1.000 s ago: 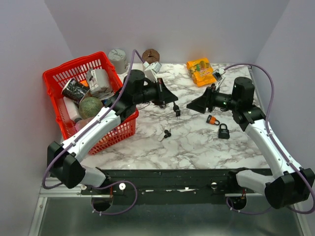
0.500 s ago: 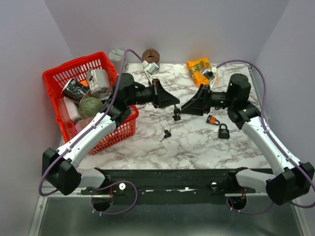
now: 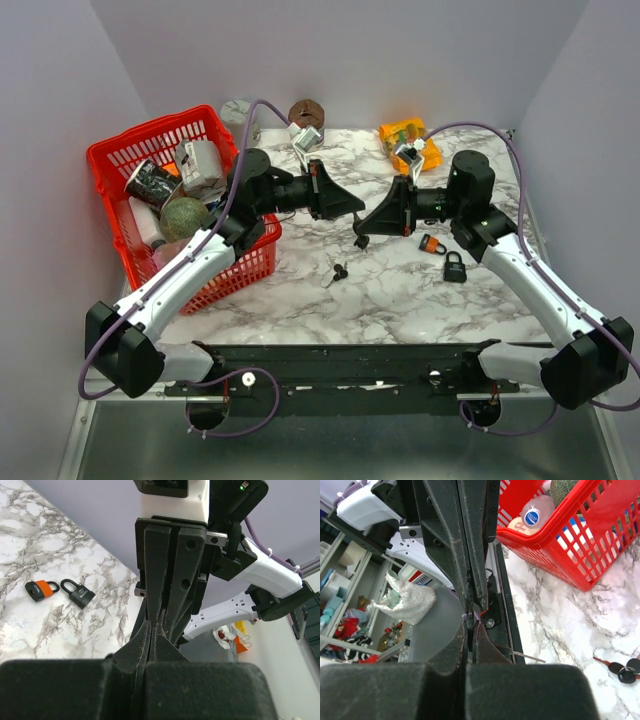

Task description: Unlock with the key

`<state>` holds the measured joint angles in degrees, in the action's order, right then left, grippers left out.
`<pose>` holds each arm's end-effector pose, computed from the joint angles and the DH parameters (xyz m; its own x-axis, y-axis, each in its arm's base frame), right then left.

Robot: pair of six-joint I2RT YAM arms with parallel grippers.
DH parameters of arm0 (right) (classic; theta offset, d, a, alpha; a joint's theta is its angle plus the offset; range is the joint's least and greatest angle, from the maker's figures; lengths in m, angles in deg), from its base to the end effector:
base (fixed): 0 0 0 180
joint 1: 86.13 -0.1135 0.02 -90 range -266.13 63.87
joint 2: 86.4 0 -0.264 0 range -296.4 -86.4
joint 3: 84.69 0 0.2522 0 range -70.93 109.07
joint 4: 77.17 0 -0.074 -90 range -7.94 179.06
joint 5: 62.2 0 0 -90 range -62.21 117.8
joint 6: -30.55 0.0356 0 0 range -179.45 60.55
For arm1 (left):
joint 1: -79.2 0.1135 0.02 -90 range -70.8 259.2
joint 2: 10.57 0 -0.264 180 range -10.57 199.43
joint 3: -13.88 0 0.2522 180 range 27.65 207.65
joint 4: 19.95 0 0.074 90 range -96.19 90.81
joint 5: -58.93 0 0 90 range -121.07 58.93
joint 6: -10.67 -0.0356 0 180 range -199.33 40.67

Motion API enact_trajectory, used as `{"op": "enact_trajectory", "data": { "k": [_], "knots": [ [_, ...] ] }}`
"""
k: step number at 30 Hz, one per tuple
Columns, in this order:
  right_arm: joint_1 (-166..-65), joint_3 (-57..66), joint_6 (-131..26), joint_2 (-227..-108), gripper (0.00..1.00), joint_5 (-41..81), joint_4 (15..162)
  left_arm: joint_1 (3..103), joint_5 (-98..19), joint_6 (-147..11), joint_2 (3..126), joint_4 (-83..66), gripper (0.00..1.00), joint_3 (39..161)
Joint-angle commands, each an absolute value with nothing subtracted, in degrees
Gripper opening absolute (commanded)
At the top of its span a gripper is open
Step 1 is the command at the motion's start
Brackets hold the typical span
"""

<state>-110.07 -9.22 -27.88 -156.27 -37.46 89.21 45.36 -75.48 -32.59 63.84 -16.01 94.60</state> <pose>0.2320 0.1384 0.3736 -0.6279 -0.0390 -0.7773 -0.7782 0.0446 0.6264 0.2345 -0.1872 0.3996 -0.6891 -0.1643 -0.7058 0.6956 0.1230 -0.7078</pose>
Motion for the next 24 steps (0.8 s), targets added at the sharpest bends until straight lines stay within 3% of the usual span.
{"op": "enact_trajectory", "data": {
  "k": [1, 4, 5, 7, 8, 9, 16, 20, 24],
  "knots": [
    [-110.39, -9.41, -26.14, -156.71, 0.01, -37.16, 92.84, 45.54, -74.58, -34.24, 63.08, -15.16, 0.0, 94.97],
    [-110.3, -9.76, -26.05, -156.45, 0.01, -32.53, 92.06, 45.36, -68.73, -38.35, 63.6, -6.85, 0.03, 98.12],
    [-110.3, -10.19, -26.23, -155.93, 0.01, -30.32, 91.44, 45.45, -66.17, -40.89, 63.69, -3.67, 0.3, 99.18],
    [-109.43, -11.16, -26.49, -155.4, 0.01, -24.88, 90.21, 45.45, -58.46, -43.46, 64.39, 4.83, 0.61, 102.78],
    [-107.33, -11.77, -26.14, -155.22, 0.01, -24.16, 90.21, 45.28, -56.15, -44.42, 64.83, 7.5, 0.87, 104.18],
    [-106.01, -12.82, -25.27, -155.13, 0.01, -23.54, 90.21, 45.28, -54.21, -46.44, 65.18, 9.79, 0.99, 106.72],
    [-91.33, -13.02, -25.35, -150.75, 0.01, -18.88, 84.6, 39.48, -40.93, -48.48, 73.43, 22.19, 0.99, 117.29],
    [-82.11, -9.77, -25.18, -147.58, 0.01, -10.04, 79.76, 35.88, -40.74, -44.98, 78.8, 20.97, 0.99, 119.31],
    [-80.07, -1.25, -29.2, -146.17, 0.01, -0.43, 73.96, 33.77, -39.52, -37.16, 85.91, 21.58, 0.99, 124.48]
  ]
}}
